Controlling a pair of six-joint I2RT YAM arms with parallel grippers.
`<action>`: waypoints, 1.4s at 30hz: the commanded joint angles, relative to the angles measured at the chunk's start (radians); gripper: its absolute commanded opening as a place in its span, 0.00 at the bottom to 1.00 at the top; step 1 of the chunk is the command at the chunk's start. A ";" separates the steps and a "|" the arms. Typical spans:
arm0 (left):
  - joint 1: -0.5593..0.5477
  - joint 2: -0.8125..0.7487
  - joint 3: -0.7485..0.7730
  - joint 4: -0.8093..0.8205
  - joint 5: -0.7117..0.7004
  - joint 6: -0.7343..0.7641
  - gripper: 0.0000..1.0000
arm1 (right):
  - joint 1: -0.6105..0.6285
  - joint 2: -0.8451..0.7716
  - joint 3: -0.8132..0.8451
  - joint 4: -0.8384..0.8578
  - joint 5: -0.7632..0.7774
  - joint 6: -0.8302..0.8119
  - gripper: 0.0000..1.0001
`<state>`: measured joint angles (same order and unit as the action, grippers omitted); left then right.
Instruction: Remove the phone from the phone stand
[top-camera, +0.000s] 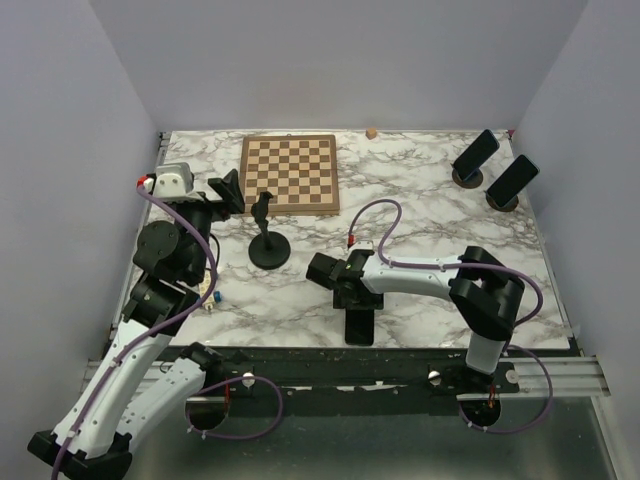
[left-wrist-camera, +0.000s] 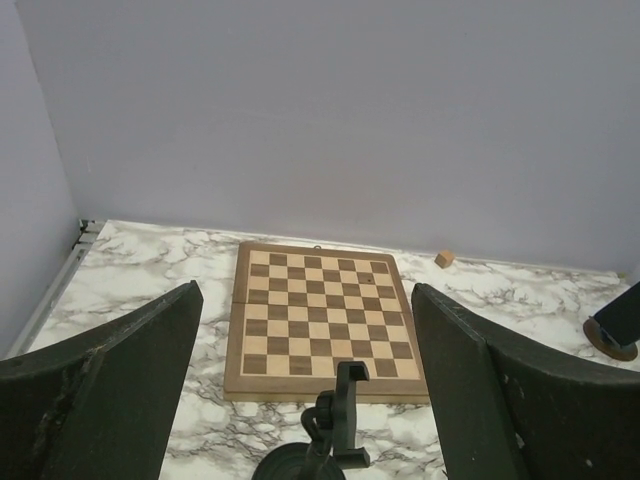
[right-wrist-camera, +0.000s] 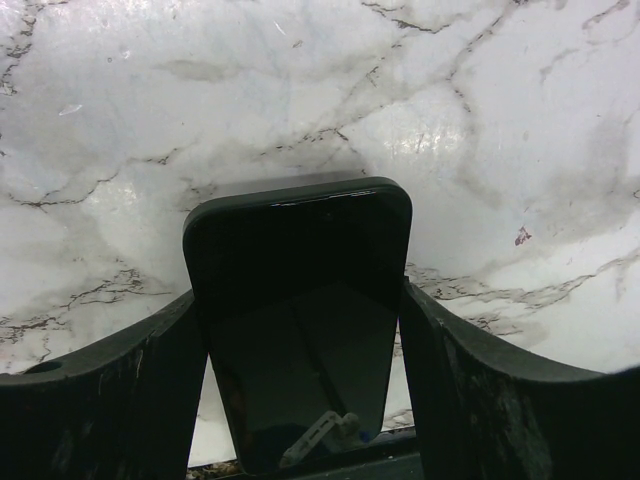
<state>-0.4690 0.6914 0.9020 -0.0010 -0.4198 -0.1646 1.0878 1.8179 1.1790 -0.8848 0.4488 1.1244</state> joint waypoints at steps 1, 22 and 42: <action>-0.001 -0.003 0.002 0.013 -0.026 0.007 0.93 | 0.009 0.053 0.008 0.028 0.042 -0.003 0.50; 0.001 0.011 -0.008 0.015 -0.035 -0.009 0.93 | 0.010 -0.049 0.047 0.037 0.113 -0.098 0.93; 0.002 0.042 0.004 0.002 0.037 -0.047 0.92 | -0.437 -0.447 0.013 0.314 0.288 -0.396 0.99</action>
<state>-0.4686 0.7258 0.9016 -0.0010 -0.4137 -0.2005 0.8127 1.4002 1.2179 -0.6800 0.7879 0.8288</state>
